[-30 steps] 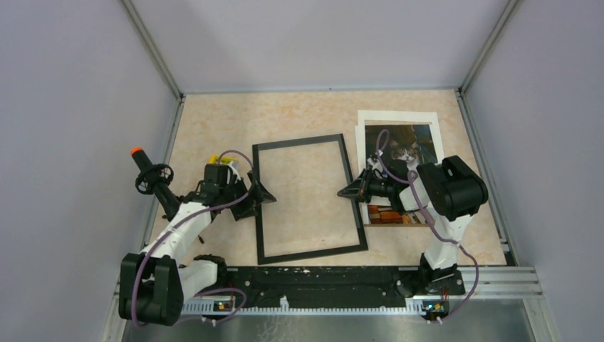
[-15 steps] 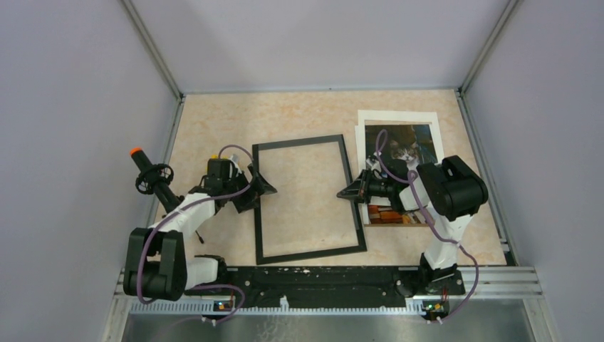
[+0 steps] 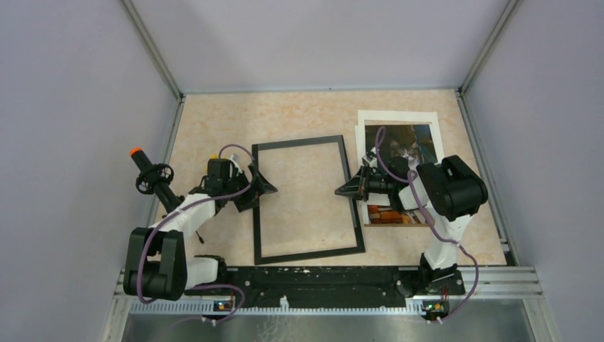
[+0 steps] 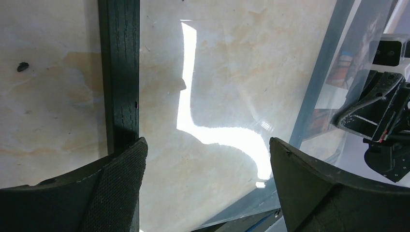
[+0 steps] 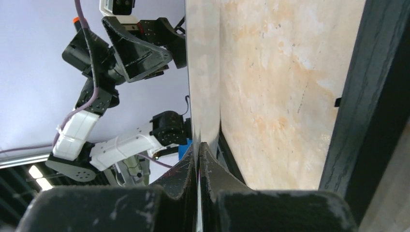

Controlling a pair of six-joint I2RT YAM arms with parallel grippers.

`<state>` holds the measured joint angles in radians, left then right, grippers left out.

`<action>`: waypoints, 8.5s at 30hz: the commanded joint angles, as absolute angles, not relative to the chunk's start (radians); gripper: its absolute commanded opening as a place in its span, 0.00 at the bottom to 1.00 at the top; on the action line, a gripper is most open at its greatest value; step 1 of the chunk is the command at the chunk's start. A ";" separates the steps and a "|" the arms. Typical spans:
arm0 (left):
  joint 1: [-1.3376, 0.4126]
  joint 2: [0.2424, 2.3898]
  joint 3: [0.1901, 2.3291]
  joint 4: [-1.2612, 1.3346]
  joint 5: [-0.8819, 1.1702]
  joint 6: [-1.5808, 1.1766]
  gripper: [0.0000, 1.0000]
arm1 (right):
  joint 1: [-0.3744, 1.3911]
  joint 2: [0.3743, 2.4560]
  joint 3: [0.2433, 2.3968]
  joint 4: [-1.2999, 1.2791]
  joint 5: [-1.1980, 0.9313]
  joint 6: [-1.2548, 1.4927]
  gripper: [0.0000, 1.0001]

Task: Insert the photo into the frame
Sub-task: Place the photo frame item in the photo frame.

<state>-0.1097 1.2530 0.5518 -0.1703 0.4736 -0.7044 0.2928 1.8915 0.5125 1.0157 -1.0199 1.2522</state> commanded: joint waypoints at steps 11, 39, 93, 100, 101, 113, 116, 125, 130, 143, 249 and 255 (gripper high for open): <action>-0.101 1.107 0.543 -0.194 0.237 -0.716 0.99 | 0.298 1.877 0.496 1.251 -1.088 1.385 0.00; -0.100 1.216 0.469 -0.070 0.383 -0.726 0.98 | 0.323 1.926 0.455 1.574 -1.086 1.633 0.00; -0.100 1.210 0.440 -0.035 0.424 -0.696 0.98 | 0.449 1.703 0.646 0.573 -0.748 0.937 0.00; -0.100 1.223 0.442 -0.028 0.435 -0.696 0.99 | 0.449 1.701 0.661 0.510 -0.820 0.881 0.00; -0.100 1.224 0.442 -0.026 0.437 -0.697 0.99 | 0.449 1.702 0.669 0.489 -0.828 0.861 0.00; -0.100 1.212 0.436 -0.026 0.442 -0.700 0.98 | 0.411 1.681 0.660 0.513 -0.924 0.872 0.00; -0.100 1.209 0.434 -0.030 0.438 -0.706 0.98 | 0.406 1.672 0.638 0.547 -0.933 0.897 0.00; -0.100 1.203 0.420 0.016 0.464 -0.746 0.98 | 0.405 1.686 0.594 0.692 -0.977 1.026 0.00; -0.098 1.197 0.408 0.054 0.491 -0.789 0.99 | 0.406 1.695 0.592 0.690 -0.984 1.038 0.00; -0.069 1.195 0.408 0.063 0.474 -0.805 0.98 | 0.383 1.672 0.573 0.681 -1.024 1.062 0.00; 0.029 1.172 0.305 0.124 0.575 -0.793 0.98 | 0.458 1.509 0.533 0.752 -1.015 0.856 0.00; 0.029 1.171 0.307 0.120 0.575 -0.789 0.98 | 0.465 1.481 0.537 0.807 -1.020 0.907 0.00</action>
<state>0.0265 1.1755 0.3195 0.1322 0.5755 -0.8101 0.4446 1.5356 0.5304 0.6922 -0.9867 0.8841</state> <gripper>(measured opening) 0.985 0.004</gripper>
